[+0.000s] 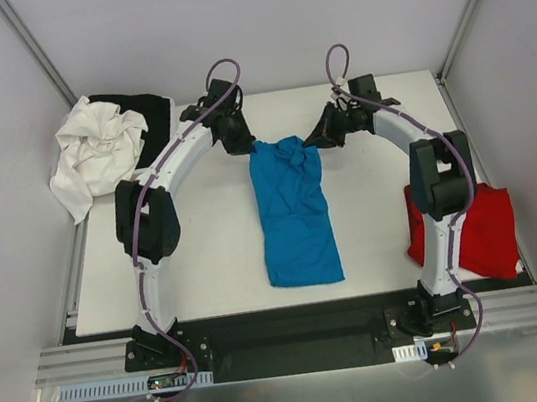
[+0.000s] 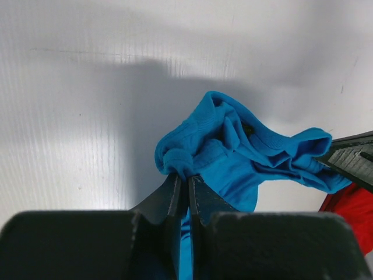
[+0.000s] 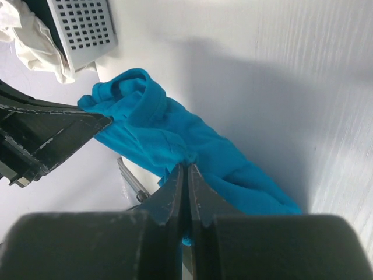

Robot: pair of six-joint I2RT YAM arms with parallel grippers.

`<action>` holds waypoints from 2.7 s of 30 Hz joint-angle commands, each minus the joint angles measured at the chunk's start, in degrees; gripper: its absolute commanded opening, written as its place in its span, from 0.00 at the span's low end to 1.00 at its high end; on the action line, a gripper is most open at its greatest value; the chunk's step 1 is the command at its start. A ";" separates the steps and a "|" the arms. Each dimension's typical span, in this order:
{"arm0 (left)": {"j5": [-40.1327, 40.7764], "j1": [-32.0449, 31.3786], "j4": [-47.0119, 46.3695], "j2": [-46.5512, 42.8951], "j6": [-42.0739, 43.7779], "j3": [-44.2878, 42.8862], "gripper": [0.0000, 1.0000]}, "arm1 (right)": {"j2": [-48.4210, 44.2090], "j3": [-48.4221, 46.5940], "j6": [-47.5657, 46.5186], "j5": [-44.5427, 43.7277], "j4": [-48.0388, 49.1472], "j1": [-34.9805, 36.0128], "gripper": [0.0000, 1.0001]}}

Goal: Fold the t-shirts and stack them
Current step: Fold the tshirt

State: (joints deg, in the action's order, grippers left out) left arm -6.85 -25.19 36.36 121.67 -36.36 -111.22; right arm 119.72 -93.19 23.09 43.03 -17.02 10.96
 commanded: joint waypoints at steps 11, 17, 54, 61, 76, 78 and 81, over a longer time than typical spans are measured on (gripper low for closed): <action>-0.80 -3.81 1.52 -11.09 1.73 12.15 0.04 | -14.68 12.85 -3.14 2.77 -5.91 0.90 0.01; -0.79 -4.69 1.70 -14.26 0.85 16.47 0.04 | -19.26 15.75 -4.37 2.76 -8.91 1.17 0.01; -0.44 -9.61 8.98 -25.42 0.32 20.87 0.04 | -32.97 17.87 -10.52 0.92 -26.31 1.69 0.01; -0.09 -11.28 12.76 -29.20 -0.38 20.78 0.05 | -36.57 16.46 -12.89 -0.31 -33.76 2.22 0.01; 3.16 -17.96 15.94 -37.64 -5.03 28.85 0.05 | -42.81 21.37 -16.15 -4.53 -43.27 7.93 0.01; 3.25 -19.10 15.85 -39.21 -7.05 32.01 0.06 | -44.30 24.26 -16.32 -4.62 -43.19 8.72 0.01; 3.86 -21.03 15.67 -40.10 -8.63 36.58 0.06 | -45.80 27.87 -16.24 -5.41 -42.58 10.39 0.01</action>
State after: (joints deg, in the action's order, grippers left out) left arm -5.26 -44.12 50.11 84.62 -41.17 -79.55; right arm 77.14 -68.84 7.60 38.92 -57.45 19.88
